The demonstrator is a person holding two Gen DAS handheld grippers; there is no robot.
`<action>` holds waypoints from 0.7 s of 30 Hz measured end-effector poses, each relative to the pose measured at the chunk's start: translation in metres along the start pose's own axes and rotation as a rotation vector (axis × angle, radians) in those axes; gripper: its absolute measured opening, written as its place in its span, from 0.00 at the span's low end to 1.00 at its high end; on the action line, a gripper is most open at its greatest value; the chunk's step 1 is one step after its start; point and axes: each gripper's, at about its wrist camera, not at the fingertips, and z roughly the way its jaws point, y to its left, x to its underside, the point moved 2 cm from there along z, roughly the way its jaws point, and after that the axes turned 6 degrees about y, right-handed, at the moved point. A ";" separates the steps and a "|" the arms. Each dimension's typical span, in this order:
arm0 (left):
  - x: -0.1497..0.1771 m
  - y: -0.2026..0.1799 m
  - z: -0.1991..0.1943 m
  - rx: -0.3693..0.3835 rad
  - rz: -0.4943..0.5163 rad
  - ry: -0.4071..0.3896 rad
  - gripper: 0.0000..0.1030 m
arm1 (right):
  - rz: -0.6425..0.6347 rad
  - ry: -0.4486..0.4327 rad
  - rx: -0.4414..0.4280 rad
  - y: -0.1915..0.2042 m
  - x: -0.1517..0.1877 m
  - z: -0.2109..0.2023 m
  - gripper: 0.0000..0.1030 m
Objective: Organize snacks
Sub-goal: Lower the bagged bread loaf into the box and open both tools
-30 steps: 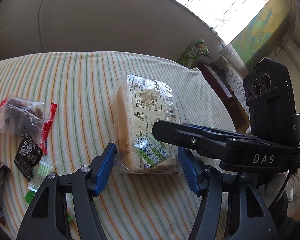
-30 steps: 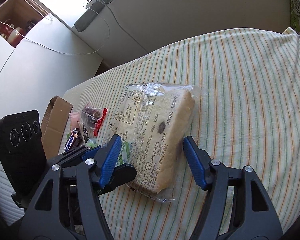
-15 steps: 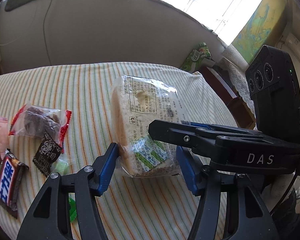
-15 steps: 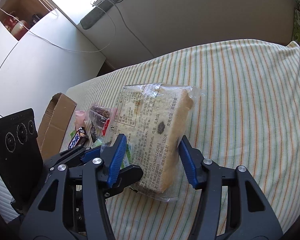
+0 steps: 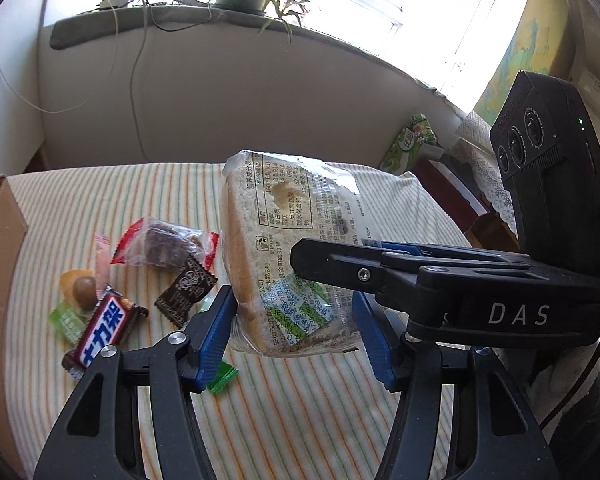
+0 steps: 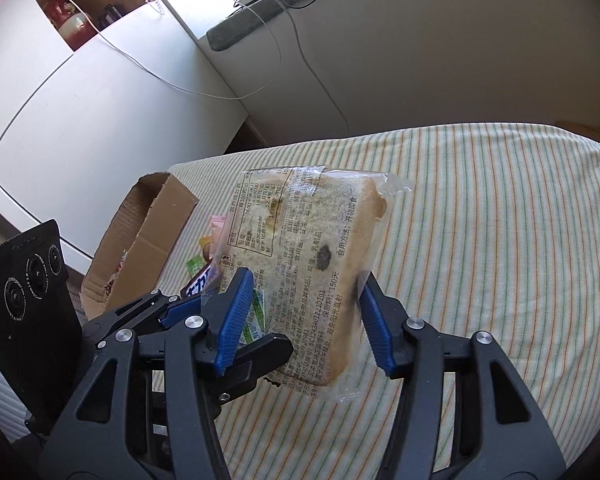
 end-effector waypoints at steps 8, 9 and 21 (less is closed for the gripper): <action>0.007 0.024 -0.031 -0.031 -0.045 -0.054 0.58 | -0.064 -0.001 -0.015 0.036 -0.003 0.005 0.54; 0.008 0.027 -0.035 -0.036 -0.051 -0.062 0.58 | -0.072 -0.001 -0.017 0.041 -0.004 0.007 0.54; 0.015 0.076 -0.087 -0.112 -0.120 -0.156 0.58 | -0.195 0.006 -0.055 0.121 -0.027 0.030 0.54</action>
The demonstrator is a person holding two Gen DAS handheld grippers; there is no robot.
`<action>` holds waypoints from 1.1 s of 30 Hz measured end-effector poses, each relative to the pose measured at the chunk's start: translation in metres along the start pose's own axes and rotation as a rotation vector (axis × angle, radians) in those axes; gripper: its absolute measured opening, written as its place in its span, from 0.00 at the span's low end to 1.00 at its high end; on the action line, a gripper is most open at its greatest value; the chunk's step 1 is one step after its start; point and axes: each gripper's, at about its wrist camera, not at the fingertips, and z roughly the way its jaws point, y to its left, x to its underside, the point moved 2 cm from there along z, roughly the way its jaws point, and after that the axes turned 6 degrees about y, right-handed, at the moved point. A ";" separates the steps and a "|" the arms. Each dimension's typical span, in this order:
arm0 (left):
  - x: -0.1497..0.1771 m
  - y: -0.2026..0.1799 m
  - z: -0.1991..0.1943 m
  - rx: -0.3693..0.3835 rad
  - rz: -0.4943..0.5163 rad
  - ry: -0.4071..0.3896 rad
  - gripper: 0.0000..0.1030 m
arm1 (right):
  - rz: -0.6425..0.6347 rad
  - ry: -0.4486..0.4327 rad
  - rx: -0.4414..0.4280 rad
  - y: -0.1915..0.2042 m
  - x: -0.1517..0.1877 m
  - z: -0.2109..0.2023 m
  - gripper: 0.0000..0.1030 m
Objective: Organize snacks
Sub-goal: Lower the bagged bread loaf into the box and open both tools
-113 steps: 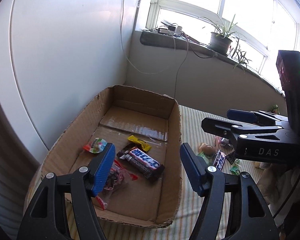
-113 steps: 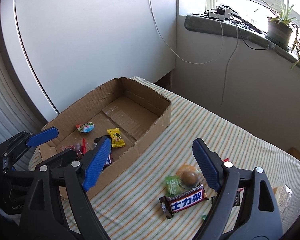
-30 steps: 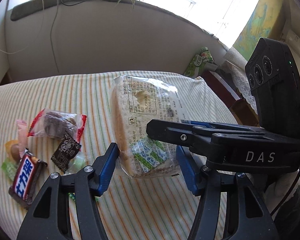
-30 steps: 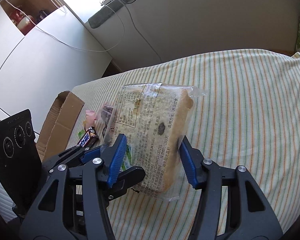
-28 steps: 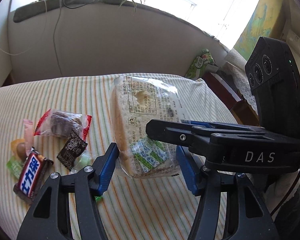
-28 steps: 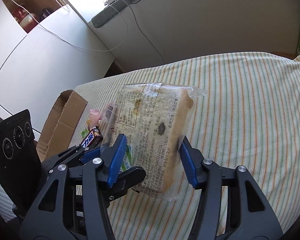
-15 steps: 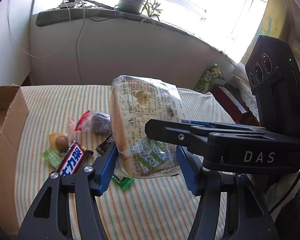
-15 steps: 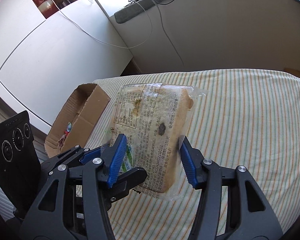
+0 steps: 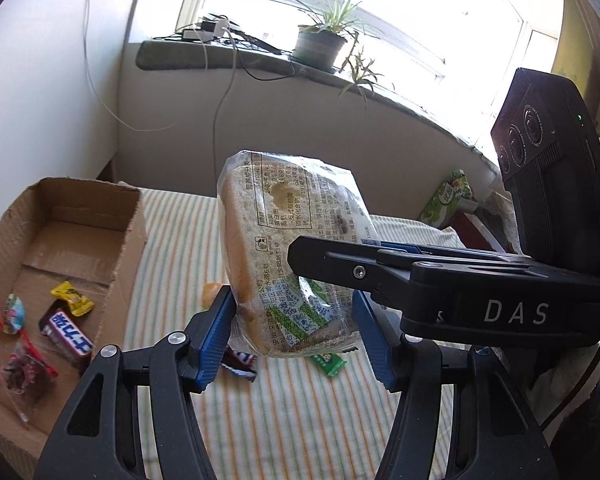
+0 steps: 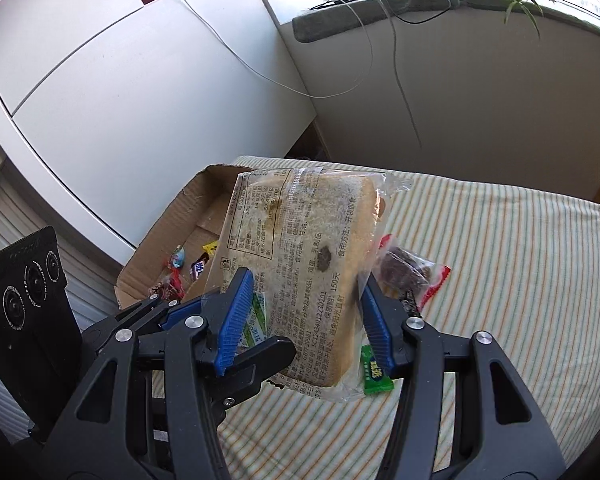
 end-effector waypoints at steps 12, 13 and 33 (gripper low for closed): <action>-0.004 0.062 -0.024 -0.094 -0.095 -0.051 0.58 | -0.099 0.042 -0.066 0.069 -0.030 0.052 0.54; -0.004 0.067 -0.026 -0.099 -0.102 -0.054 0.58 | -0.107 0.045 -0.069 0.074 -0.032 0.056 0.54; -0.001 0.132 -0.030 -0.179 -0.206 -0.055 0.56 | -0.182 0.130 -0.112 0.118 -0.046 0.112 0.54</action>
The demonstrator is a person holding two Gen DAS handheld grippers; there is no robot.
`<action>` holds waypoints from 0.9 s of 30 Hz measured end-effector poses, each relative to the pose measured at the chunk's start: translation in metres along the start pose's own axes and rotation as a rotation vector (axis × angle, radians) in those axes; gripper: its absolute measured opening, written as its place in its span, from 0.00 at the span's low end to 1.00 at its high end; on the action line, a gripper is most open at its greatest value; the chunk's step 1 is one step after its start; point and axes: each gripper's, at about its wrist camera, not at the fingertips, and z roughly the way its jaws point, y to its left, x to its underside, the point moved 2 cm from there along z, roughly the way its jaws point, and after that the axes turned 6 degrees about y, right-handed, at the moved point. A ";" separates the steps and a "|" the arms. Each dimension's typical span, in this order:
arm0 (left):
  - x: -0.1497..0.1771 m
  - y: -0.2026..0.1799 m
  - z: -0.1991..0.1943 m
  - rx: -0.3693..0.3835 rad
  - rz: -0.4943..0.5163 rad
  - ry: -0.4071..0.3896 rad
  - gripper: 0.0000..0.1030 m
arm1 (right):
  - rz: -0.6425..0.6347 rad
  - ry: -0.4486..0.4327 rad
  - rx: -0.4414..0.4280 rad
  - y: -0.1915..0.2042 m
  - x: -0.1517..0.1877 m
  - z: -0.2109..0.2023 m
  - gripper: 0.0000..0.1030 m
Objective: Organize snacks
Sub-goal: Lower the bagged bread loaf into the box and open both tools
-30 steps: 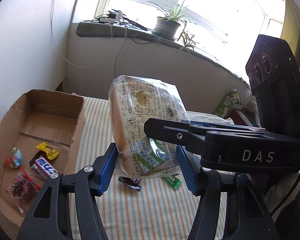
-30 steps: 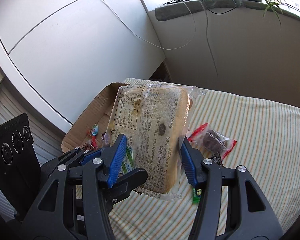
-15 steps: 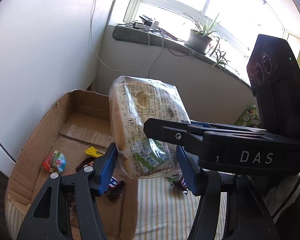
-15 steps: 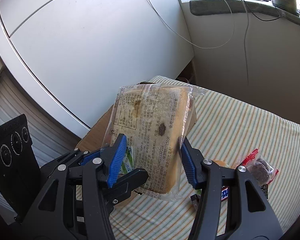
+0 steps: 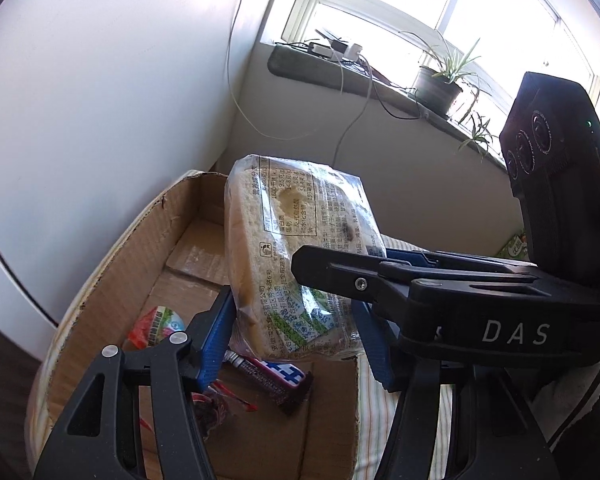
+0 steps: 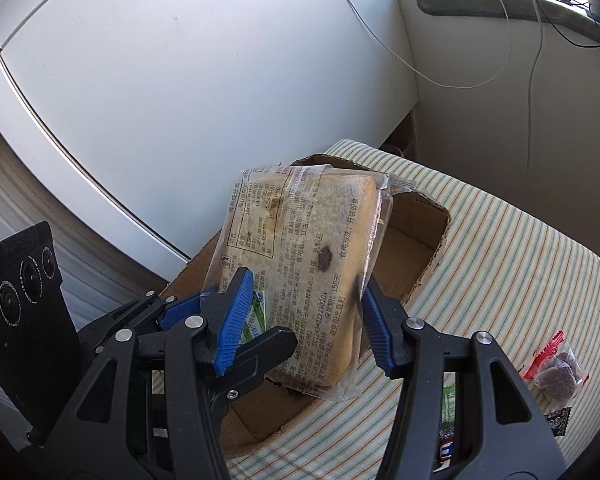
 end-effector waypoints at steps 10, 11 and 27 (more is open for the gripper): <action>0.001 0.004 -0.001 -0.048 0.010 -0.006 0.54 | -0.025 0.017 0.036 0.006 -0.005 0.004 0.54; 0.002 0.006 -0.002 -0.049 0.008 -0.004 0.53 | -0.026 0.015 0.042 0.006 -0.005 0.004 0.54; 0.008 0.004 -0.027 -0.066 0.009 -0.041 0.53 | -0.027 -0.041 0.070 0.003 0.008 -0.027 0.59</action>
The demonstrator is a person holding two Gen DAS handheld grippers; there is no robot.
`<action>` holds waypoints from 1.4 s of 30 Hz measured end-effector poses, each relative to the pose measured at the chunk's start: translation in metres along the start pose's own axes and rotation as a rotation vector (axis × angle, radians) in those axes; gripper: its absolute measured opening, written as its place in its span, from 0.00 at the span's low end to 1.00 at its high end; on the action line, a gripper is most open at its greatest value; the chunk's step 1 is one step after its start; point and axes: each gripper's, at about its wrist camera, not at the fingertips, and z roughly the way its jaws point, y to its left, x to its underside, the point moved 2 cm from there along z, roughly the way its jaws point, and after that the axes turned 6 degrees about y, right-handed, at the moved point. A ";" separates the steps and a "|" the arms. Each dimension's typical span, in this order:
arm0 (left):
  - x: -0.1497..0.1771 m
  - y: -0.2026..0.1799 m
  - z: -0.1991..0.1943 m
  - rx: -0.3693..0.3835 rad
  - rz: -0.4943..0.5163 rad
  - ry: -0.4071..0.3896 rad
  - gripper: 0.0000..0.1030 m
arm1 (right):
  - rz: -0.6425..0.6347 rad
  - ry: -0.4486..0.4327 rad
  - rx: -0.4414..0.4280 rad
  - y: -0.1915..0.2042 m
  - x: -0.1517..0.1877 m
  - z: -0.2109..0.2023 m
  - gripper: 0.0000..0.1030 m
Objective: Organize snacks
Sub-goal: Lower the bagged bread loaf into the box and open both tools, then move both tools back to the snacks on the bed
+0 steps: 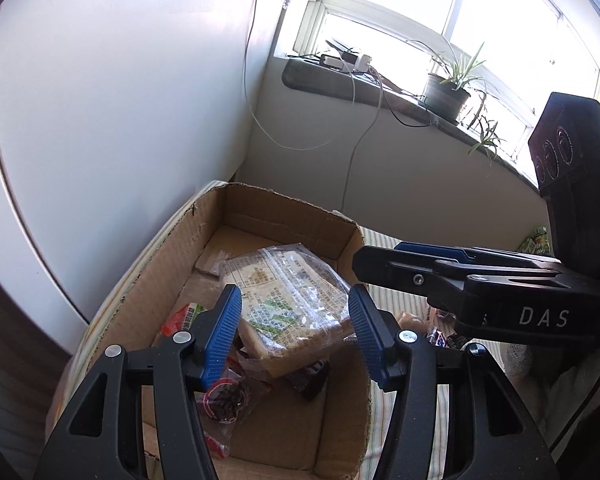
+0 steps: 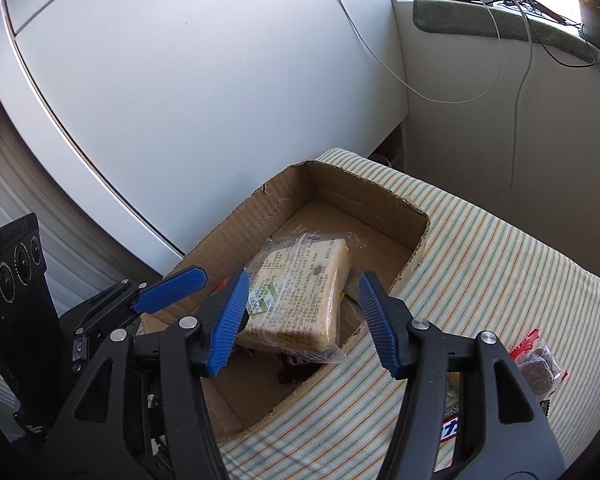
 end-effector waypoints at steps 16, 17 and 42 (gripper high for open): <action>0.016 -0.053 -0.010 0.079 0.079 -0.010 0.52 | 0.067 -0.068 0.134 -0.061 0.062 -0.078 0.59; 0.018 -0.057 -0.008 0.086 0.088 -0.003 0.50 | 0.073 -0.067 0.142 -0.067 0.067 -0.081 0.59; 0.051 -0.132 0.073 0.117 0.296 0.207 0.30 | 0.073 0.118 0.224 -0.119 0.166 -0.047 0.42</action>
